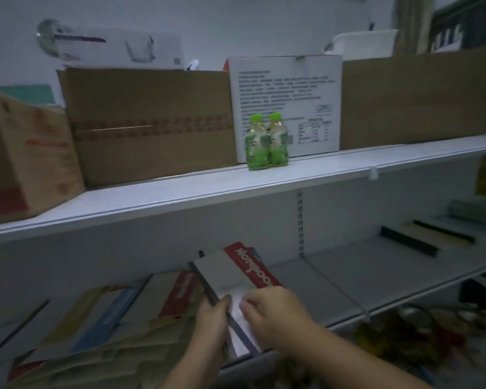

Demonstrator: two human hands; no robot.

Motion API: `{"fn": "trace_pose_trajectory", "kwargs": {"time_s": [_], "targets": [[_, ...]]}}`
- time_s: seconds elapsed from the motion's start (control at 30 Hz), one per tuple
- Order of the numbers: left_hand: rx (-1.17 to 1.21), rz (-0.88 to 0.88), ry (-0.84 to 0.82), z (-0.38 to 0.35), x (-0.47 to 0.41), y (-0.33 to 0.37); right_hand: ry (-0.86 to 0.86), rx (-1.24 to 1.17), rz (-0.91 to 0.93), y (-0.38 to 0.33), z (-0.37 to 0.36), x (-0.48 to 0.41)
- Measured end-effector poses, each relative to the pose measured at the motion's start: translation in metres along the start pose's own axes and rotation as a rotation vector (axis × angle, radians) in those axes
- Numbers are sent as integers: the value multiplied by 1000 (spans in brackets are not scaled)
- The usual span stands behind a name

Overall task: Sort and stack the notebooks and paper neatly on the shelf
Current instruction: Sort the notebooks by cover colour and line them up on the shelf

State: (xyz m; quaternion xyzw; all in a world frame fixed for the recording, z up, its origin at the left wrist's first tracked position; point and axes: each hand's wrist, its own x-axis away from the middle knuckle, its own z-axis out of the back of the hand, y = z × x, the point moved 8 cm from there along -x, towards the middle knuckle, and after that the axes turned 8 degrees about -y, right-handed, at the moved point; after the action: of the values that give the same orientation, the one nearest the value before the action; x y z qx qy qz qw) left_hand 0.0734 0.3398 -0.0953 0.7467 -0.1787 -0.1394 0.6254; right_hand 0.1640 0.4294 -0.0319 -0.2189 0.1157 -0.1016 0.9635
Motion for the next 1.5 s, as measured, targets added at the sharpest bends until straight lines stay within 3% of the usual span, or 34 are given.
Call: {"fn": "trace_pose_trajectory", "kwargs": {"time_s": [0.07,0.17,0.27,0.4,0.5,0.83,1.03,1.27,1.37,1.5], "targets": [[41,82,-94,-41,5,-20,88,-129,-141,69,30,19],[82,149,-226,-110,19,-43,44,-360,-318,162,51,54],[100,170,-318,-179,31,-63,14,-765,-338,227,51,90],[82,165,-372,-262,44,-88,180,-890,-421,304,72,135],[63,185,-440,-321,56,-102,286,-899,-538,353,93,167],[-14,253,-647,-476,30,-142,300,-968,-685,477,149,202],[104,301,-633,-562,-34,-161,303,-937,-753,559,196,161],[161,322,-667,-660,-90,-169,444,-891,-874,659,242,132],[132,366,-678,-692,-109,-187,414,-890,-886,690,251,121],[32,291,-578,-717,-146,-206,392,-842,-827,732,271,93]]}}
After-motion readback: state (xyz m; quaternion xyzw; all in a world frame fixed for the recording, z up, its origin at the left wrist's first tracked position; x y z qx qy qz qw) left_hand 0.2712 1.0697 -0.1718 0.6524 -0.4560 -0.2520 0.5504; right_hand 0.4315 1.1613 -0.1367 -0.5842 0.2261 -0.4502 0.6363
